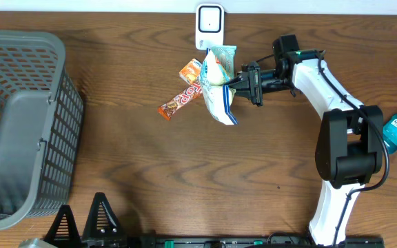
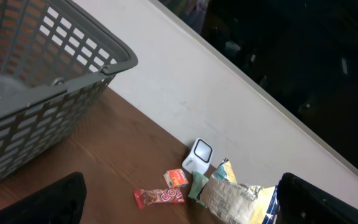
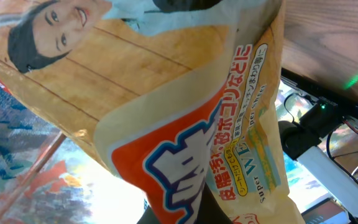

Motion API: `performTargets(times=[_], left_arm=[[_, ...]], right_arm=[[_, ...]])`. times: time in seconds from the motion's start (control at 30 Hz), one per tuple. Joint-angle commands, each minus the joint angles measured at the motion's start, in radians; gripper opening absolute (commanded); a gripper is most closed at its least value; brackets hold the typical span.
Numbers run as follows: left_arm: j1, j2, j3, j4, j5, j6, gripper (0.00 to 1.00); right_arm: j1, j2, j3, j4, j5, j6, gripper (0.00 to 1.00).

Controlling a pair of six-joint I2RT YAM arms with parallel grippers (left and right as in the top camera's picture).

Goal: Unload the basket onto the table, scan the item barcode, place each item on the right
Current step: 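Lift the snack bag and carry it left toward the scanner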

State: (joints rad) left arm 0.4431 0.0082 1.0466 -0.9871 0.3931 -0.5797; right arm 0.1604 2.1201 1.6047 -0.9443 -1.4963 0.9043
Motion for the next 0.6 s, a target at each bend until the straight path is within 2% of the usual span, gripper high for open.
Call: performTargets(times=[0.0,0.33,0.4,0.57], left_arm=[[0.000,-0.005,-0.002,0.004,-0.002,-0.002,0.98],[0.000,-0.005,-0.002,0.004,-0.002,-0.002,0.98],[0.000,-0.005,-0.002,0.004,-0.002,-0.002,0.98],[0.000,-0.005,-0.002,0.004,-0.002,-0.002,0.98]], right_arm=[[-0.004,-0.001,-0.003,0.002,-0.066,-0.019,0.01],[-0.006,-0.001,-0.003,0.003,-0.053,-0.020,0.01],[-0.005,-0.001,-0.003,0.003,0.036,-0.019,0.01],[0.012,-0.001,-0.003,0.001,0.467,-0.044,0.01]])
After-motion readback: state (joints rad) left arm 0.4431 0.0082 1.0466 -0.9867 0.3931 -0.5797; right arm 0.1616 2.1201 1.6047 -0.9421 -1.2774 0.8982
